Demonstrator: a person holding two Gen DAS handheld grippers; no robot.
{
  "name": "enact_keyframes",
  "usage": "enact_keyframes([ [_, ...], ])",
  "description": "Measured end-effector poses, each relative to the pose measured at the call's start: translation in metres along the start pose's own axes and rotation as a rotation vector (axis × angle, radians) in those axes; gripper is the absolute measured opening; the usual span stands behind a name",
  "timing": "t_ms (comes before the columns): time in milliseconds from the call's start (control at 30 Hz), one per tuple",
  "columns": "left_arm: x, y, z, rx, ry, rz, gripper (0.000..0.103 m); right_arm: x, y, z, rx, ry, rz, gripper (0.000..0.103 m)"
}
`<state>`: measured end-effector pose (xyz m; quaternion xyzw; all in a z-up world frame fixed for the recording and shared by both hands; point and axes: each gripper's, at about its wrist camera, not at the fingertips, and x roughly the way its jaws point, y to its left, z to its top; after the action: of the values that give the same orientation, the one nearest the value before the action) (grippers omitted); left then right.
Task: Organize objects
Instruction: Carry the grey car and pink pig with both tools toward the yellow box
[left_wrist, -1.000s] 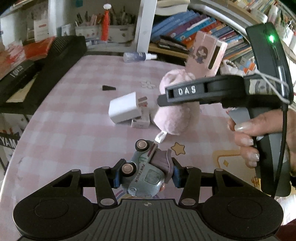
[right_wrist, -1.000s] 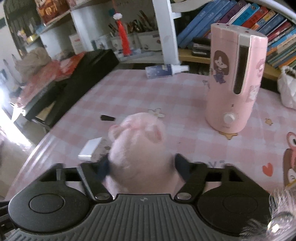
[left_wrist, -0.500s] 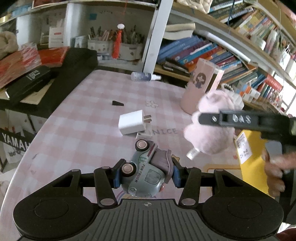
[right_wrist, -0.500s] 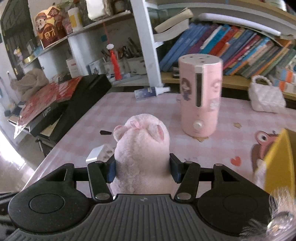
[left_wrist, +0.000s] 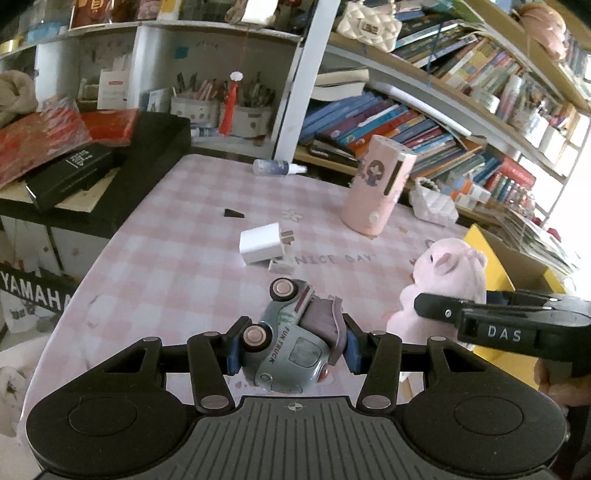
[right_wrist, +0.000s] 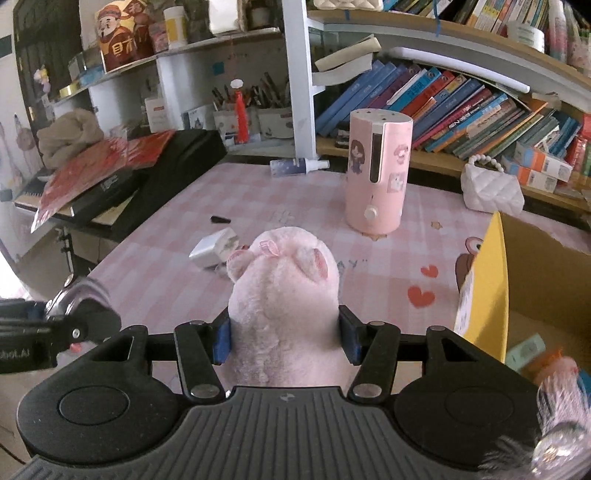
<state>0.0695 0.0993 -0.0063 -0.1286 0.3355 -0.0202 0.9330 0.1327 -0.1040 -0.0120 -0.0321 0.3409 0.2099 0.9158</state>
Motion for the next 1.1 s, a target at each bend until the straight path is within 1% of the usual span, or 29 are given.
enact_keyframes([
  [333,-0.034,0.007,-0.027,0.02,0.009,-0.042,0.048,-0.035,0.025,-0.035,0.051,0.009,-0.049,0.053],
  [633,-0.062,0.004,-0.052,0.071,0.038,-0.089,0.049,-0.068,0.043,-0.071,0.111,0.032,-0.082,0.053],
  [800,-0.072,0.002,-0.063,0.096,0.054,-0.109,0.048,-0.084,0.047,-0.088,0.15,0.034,-0.107,0.053],
  [1100,-0.088,-0.003,-0.082,0.147,0.084,-0.138,0.048,-0.104,0.058,-0.118,0.194,0.043,-0.12,0.053],
])
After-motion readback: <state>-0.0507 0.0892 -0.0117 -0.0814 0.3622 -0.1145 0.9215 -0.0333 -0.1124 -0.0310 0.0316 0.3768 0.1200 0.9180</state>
